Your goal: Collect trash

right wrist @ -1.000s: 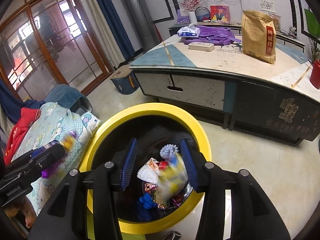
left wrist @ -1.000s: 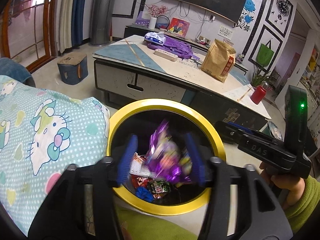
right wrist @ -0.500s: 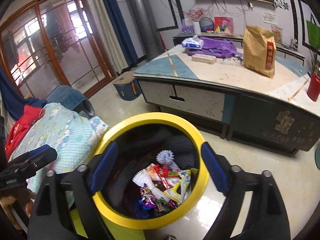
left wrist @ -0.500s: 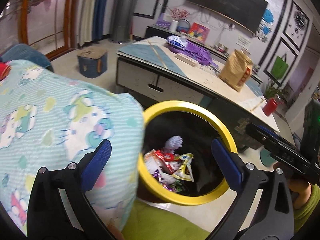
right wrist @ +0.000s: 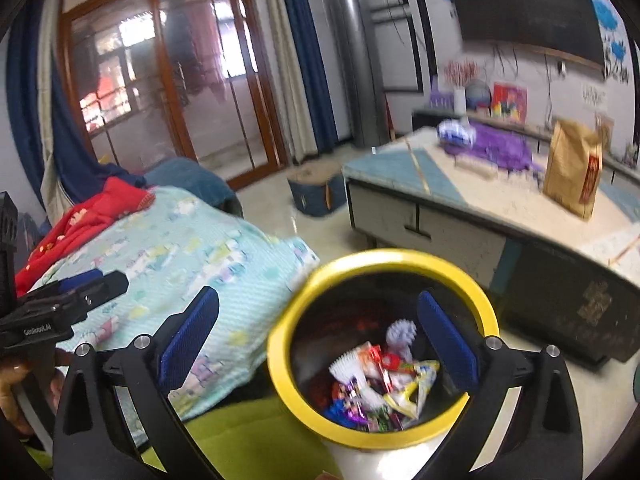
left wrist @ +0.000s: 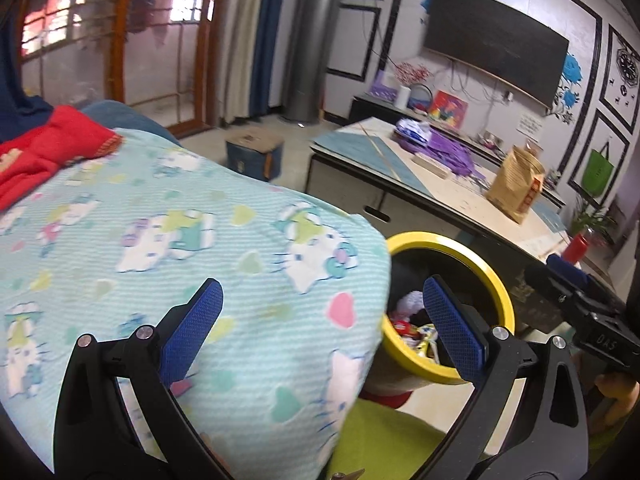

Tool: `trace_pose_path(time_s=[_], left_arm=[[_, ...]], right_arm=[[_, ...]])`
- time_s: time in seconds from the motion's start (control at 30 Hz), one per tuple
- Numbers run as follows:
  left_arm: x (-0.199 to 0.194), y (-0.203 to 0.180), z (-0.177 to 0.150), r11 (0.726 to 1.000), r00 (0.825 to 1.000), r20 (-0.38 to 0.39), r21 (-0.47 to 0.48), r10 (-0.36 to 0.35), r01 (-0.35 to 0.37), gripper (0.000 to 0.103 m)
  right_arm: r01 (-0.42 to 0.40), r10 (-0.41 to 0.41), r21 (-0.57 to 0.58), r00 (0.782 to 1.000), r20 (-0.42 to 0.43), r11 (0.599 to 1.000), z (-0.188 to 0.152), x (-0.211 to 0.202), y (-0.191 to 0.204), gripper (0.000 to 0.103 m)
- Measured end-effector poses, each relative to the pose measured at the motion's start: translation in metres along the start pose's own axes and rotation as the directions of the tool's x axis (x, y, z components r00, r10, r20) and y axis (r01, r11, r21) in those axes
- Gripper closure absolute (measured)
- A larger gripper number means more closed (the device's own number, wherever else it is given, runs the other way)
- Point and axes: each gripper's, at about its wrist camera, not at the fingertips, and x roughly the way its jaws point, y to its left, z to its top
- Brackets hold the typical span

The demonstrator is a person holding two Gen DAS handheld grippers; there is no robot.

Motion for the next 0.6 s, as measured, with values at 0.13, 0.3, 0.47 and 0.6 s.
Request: trace_pose_path(time_s=[0.13,0.3,0.47,0.6], left_arm=[[-0.027,0.008,-0.009,0.999,0.998,0.063,0.011,0.031,-0.032,0.011],[-0.052,0.012,-0.022,0.997,0.989,0.127,0.013,0.069,-0.072,0.011],[-0.072,0.014,-0.038,0.994,0.975,0.196,0.024,0.101,-0.108,0.011],[-0.08,0.02,-0.045,0.991,0.966,0.223,0.003,0.132,-0.137,0.011]], right_arm=[[-0.021,0.022,-0.022,0.997,0.069,1.0,-0.002,-0.012,0.017,0.006],[-0.016,0.021,-0.034,0.987,0.159,0.999,-0.014,-0.027,0.031,0.006],[0.036,-0.017,-0.076,0.973,0.231,0.996,-0.025,-0.039,0.047,0.006],[0.047,-0.019,-0.099,0.963,0.27,0.994,-0.028,-0.047,0.054,0.006]])
